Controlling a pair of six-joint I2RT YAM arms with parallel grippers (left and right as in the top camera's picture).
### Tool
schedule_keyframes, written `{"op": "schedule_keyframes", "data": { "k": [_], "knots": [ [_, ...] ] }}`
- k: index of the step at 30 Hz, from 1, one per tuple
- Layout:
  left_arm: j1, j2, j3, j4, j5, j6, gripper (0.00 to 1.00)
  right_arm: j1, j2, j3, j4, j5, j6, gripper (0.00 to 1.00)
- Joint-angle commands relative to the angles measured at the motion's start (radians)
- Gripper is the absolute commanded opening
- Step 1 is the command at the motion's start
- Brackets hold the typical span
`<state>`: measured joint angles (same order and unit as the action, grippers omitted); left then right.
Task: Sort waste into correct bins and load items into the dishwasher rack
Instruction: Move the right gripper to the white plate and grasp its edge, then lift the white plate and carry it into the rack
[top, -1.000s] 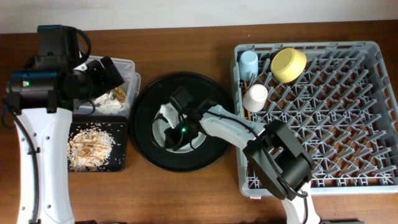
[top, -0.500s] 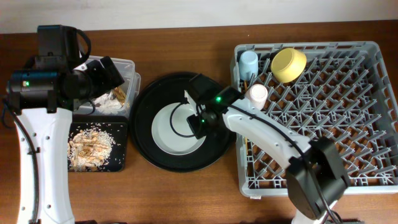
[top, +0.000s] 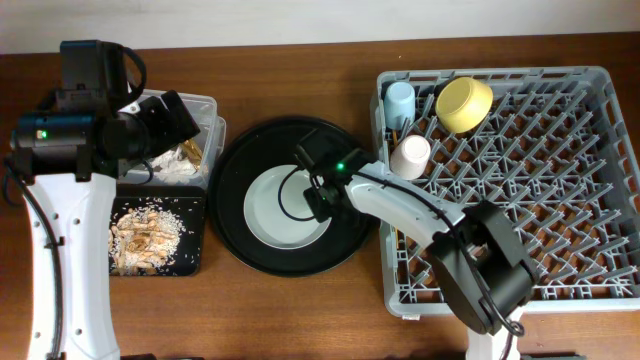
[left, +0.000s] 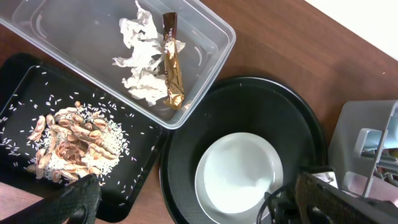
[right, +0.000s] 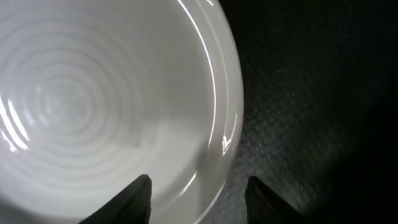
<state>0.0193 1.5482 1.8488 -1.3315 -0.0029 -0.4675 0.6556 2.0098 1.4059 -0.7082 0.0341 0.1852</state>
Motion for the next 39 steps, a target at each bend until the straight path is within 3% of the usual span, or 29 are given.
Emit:
{"op": "schedule_keyframes", "data": {
  "k": [1, 5, 6, 9, 10, 14, 18, 20, 22, 25, 31, 34, 39],
  "knots": [
    [0.002, -0.008, 0.005, 0.002, 0.004, 0.013, 0.99, -0.003, 0.059, -0.003, 0.019, 0.031, 0.014, 0.50],
    [0.002, -0.008, 0.005, 0.002, 0.004, 0.013, 0.99, -0.002, 0.092, -0.003, 0.032, 0.026, 0.014, 0.50],
    [0.002, -0.008, 0.005, 0.002, 0.004, 0.013, 0.99, -0.002, 0.091, -0.003, 0.031, 0.023, 0.014, 0.43],
    [0.002, -0.008, 0.005, 0.002, 0.004, 0.013, 0.99, -0.002, 0.091, -0.002, 0.033, 0.023, 0.014, 0.08],
    [0.002, -0.008, 0.005, 0.002, 0.004, 0.013, 0.99, -0.003, 0.085, 0.001, 0.032, 0.023, 0.014, 0.04],
    [0.002, -0.008, 0.005, 0.002, 0.004, 0.013, 0.99, -0.002, -0.026, 0.097, -0.065, 0.067, 0.013, 0.04],
    [0.002, -0.008, 0.005, 0.002, 0.004, 0.013, 0.99, -0.002, -0.265, 0.266, -0.317, 0.267, 0.013, 0.04],
    [0.002, -0.008, 0.005, 0.002, 0.004, 0.013, 0.99, -0.002, -0.418, 0.283, -0.398, 0.506, 0.013, 0.04],
    [0.002, -0.008, 0.005, 0.002, 0.004, 0.013, 0.99, -0.003, -0.543, 0.283, -0.468, 0.869, 0.014, 0.04],
    [0.002, -0.008, 0.005, 0.002, 0.004, 0.013, 0.99, -0.024, -0.583, 0.283, -0.576, 1.266, 0.082, 0.04],
    [0.002, -0.008, 0.005, 0.002, 0.004, 0.013, 0.99, -0.257, -0.489, 0.192, -0.586, 1.262, 0.111, 0.04],
    [0.002, -0.008, 0.005, 0.002, 0.004, 0.013, 0.99, -0.362, -0.400, 0.121, -0.578, 1.141, 0.112, 0.04],
    [0.002, -0.008, 0.005, 0.002, 0.004, 0.013, 0.99, -0.359, -0.320, 0.104, -0.552, 1.068, 0.111, 0.04]
  ]
}}
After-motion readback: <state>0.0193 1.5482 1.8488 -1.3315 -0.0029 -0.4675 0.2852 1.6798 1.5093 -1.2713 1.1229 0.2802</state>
